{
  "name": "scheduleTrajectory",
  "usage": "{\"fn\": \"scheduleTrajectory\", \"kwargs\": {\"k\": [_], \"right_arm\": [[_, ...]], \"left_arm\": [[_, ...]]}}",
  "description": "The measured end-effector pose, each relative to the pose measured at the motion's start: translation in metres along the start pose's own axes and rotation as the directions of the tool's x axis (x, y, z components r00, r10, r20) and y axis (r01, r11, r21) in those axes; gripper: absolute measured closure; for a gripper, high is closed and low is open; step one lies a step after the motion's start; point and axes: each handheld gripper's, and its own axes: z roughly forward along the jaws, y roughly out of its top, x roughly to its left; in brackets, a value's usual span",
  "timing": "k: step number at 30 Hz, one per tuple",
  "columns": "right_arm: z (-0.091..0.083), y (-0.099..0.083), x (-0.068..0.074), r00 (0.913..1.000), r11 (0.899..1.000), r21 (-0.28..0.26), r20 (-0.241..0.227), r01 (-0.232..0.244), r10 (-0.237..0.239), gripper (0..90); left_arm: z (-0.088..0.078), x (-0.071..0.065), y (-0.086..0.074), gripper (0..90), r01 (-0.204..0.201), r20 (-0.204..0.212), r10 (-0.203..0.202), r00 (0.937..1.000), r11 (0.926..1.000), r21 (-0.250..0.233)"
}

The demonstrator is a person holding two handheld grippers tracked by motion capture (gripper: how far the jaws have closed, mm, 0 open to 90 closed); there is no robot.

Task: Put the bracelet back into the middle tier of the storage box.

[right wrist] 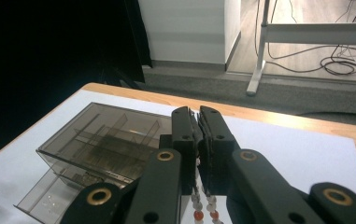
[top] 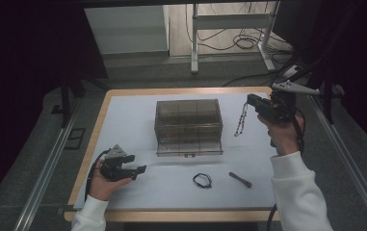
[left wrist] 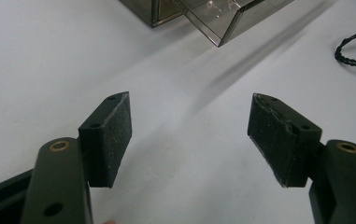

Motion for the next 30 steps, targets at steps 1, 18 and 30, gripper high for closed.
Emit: {"fn": "scheduleTrajectory", "kwargs": {"k": [1, 18, 30], "right_arm": [[-0.001, 0.002, 0.002, 1.0000, 1.000, -0.006, -0.002, 0.003, -0.003, 85.7], [-0.003, 0.009, 0.019, 0.9990, 0.998, -0.060, -0.042, 0.013, -0.015, 85.7], [-0.004, 0.014, 0.037, 0.9963, 0.996, -0.082, -0.077, 0.030, -0.037, 85.8]], "left_arm": [[0.000, 0.000, 0.000, 30.7, -0.001, 0.000, 0.001, 1.0000, 1.0000, 0.002], [0.000, 0.001, 0.000, 30.7, 0.005, -0.002, -0.005, 1.0000, 1.0000, 0.001], [-0.001, 0.001, -0.001, 30.8, 0.005, -0.002, -0.005, 1.0000, 1.0000, -0.002]]}}
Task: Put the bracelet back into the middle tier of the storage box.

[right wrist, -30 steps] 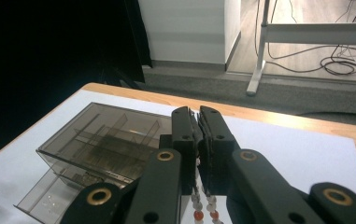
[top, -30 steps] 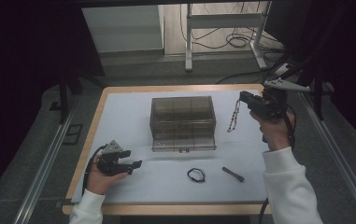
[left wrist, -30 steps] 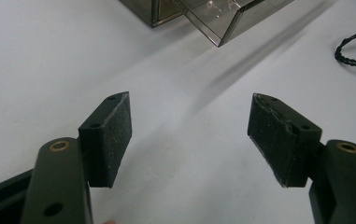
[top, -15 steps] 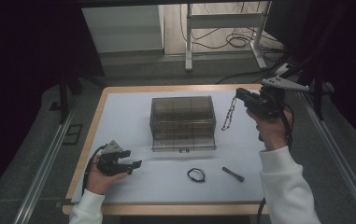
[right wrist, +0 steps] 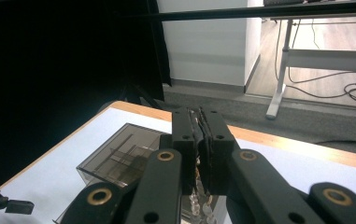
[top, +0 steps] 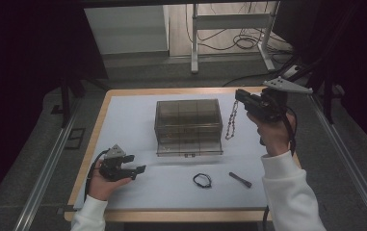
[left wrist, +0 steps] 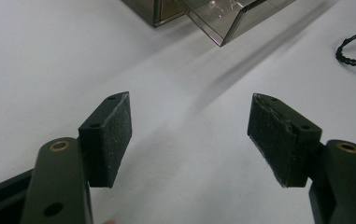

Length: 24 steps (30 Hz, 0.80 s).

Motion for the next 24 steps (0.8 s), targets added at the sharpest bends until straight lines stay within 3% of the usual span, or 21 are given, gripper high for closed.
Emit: {"fn": "scheduleTrajectory", "kwargs": {"k": [24], "right_arm": [[0.011, 0.008, 0.031, 0.9974, 0.999, -0.026, -0.066, 0.029, -0.031, 85.9]], "left_arm": [[-0.001, 0.002, 0.000, 30.8, 0.001, 0.001, -0.001, 1.0000, 1.0000, 0.000]]}}
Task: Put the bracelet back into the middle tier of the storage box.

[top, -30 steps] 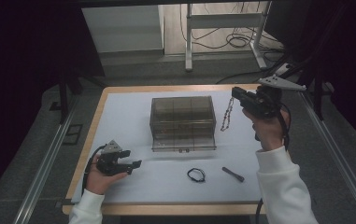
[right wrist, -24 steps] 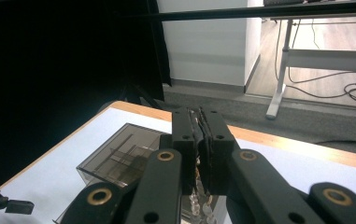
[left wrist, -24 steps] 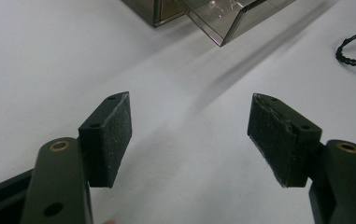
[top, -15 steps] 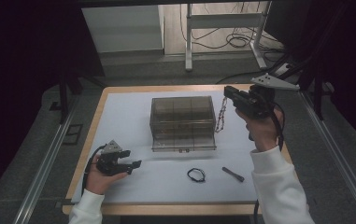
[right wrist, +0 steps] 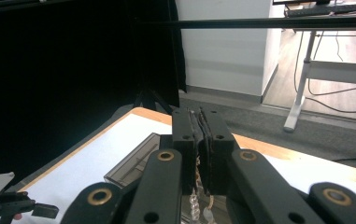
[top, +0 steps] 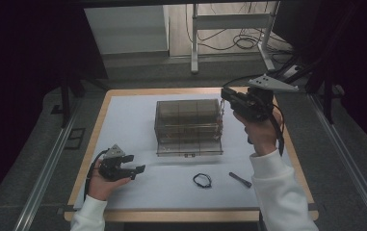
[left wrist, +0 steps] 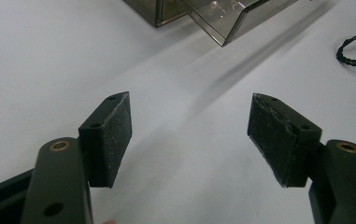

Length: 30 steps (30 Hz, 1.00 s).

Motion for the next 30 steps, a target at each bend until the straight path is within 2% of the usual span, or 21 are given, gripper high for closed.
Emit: {"fn": "scheduleTrajectory", "kwargs": {"k": [30], "right_arm": [[0.032, -0.010, 0.028, 0.9973, 1.000, 0.017, -0.073, -0.003, 0.005, 85.9]], "left_arm": [[-0.003, 0.002, -0.001, 30.8, 0.005, -0.006, -0.005, 1.0000, 1.0000, -0.005]]}}
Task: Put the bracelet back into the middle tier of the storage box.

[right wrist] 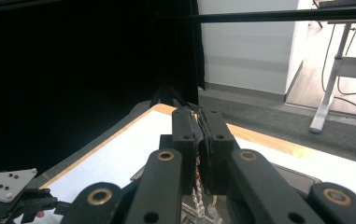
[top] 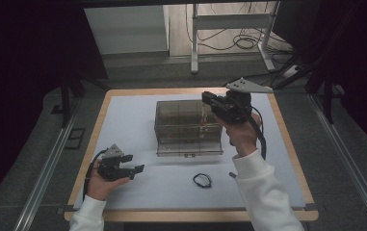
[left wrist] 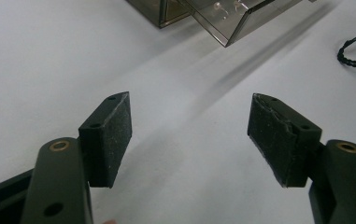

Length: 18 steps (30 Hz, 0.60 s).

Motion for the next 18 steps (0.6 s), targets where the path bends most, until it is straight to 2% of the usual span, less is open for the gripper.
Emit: {"fn": "scheduleTrajectory", "kwargs": {"k": [18], "right_arm": [[0.020, -0.008, 0.014, 0.9993, 1.000, 0.030, -0.036, 0.005, -0.004, 85.9]], "left_arm": [[0.000, 0.002, -0.001, 30.8, 0.002, 0.000, -0.002, 1.0000, 1.0000, 0.002]]}}
